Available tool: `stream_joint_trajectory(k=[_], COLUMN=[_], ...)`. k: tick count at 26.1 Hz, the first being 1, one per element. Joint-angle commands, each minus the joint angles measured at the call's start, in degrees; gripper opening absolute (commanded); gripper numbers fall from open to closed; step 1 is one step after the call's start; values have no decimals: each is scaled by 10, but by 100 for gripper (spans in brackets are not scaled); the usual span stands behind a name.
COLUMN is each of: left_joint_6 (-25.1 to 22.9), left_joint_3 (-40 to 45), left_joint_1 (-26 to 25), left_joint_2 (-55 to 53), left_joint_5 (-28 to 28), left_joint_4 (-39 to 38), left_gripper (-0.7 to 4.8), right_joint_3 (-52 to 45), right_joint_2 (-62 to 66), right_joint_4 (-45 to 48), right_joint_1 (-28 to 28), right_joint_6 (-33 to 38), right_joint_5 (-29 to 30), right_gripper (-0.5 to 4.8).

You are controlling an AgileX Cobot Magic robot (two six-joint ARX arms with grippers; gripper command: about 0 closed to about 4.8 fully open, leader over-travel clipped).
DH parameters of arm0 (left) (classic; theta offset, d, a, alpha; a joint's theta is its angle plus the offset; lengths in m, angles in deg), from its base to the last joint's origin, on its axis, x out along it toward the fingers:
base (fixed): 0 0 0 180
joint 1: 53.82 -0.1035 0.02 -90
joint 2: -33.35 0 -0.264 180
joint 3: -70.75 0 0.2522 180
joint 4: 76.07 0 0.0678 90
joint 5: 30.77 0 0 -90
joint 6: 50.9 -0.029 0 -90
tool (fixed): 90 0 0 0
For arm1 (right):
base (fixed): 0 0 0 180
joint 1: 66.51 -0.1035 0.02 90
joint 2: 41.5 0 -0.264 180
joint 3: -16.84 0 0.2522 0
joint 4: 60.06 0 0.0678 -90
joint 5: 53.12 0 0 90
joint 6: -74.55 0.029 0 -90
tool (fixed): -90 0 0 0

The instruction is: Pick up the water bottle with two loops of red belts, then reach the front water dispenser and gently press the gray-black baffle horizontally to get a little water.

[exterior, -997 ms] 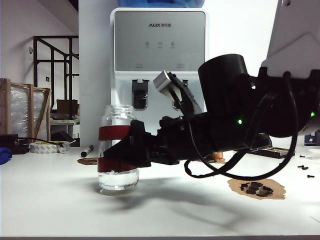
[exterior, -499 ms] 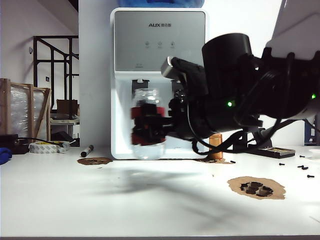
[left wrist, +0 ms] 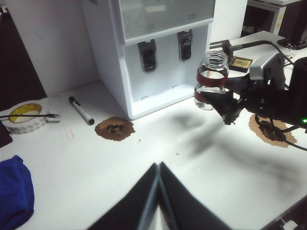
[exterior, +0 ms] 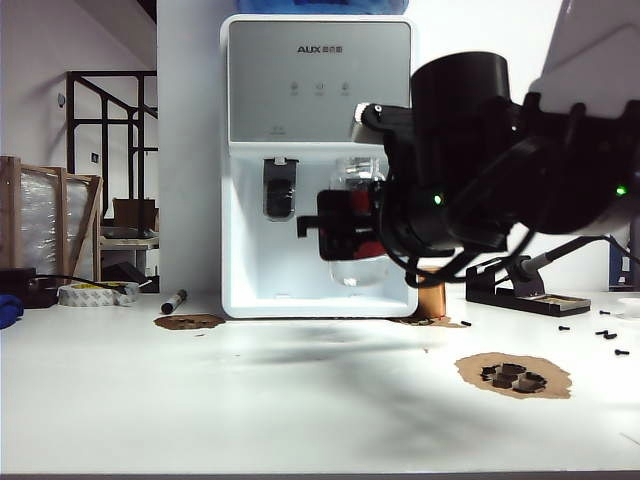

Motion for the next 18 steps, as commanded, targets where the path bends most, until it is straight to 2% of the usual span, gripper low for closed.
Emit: stream_joint_trajectory(k=[1,6,11,14,18], left_joint_6=[28,75,75,76,83], left_joint_3=[-2,-1,-1,-1,-1], left_joint_1=[1,1,1,1,1], left_joint_2=[-1,-1,-1,-1,-1], left_joint_5=[46,48,64,67,63], left_joint_4=[26,26,25,25,48], left_gripper=[-5,-5,-5,-5,-5], right_joint_3=[45,74,76,89,124], right_joint_2=[8,25,40,49,56], right_joint_4=[-18,-33,-31,-32,-50], right_joint_1=[17,43,68,76,77], right_joint_6=[2,4,4,5,-14], right_joint_5=[5,15,41,91,103], right_gripper=[-5,-5,-5,-5,-5])
